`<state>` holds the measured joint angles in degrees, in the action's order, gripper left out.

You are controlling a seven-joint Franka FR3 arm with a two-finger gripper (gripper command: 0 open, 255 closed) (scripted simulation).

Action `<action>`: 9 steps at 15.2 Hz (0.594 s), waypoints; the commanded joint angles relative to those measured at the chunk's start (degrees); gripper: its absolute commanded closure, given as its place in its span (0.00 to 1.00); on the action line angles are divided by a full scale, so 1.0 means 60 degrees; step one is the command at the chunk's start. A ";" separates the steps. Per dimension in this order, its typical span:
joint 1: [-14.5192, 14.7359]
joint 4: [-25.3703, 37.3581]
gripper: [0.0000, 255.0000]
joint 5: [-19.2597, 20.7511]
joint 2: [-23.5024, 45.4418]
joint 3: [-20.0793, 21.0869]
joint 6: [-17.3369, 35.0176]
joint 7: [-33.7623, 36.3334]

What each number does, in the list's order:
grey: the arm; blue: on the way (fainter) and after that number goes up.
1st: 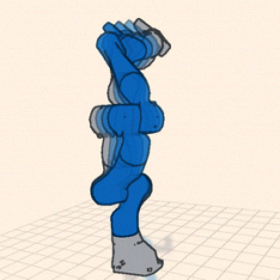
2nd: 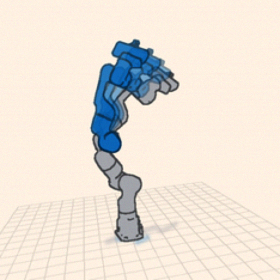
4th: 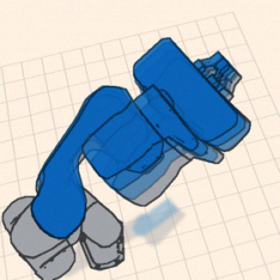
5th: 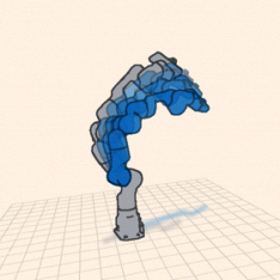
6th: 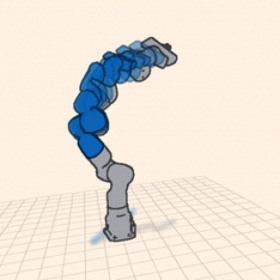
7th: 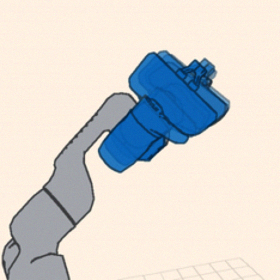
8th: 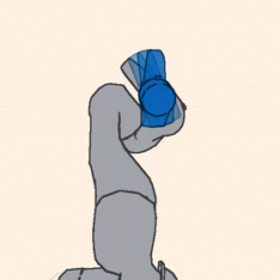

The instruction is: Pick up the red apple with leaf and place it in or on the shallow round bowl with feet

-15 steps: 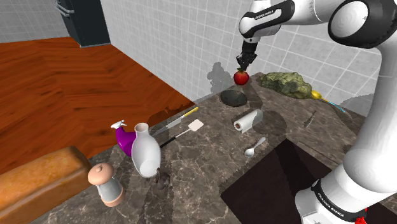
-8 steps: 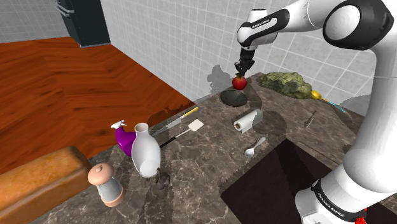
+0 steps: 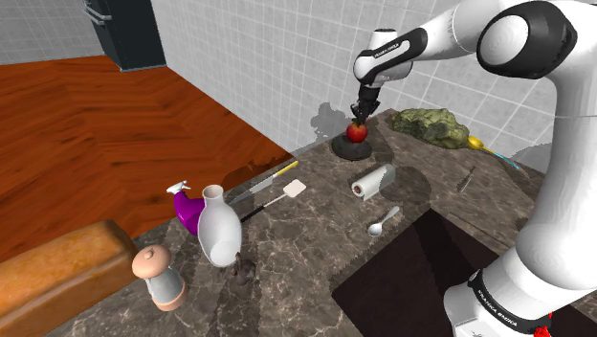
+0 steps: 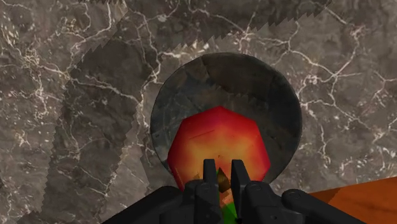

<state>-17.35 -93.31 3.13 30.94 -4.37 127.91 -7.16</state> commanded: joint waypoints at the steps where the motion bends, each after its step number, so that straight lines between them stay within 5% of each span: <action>1: 0.0003 -0.0041 1.00 0.0001 0.0135 0.0003 0.0185 0.0019; 9: -0.0003 -0.0138 1.00 -0.0001 0.0403 0.0007 0.0550 0.0042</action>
<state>-17.37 -94.15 3.13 33.34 -4.33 131.16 -6.92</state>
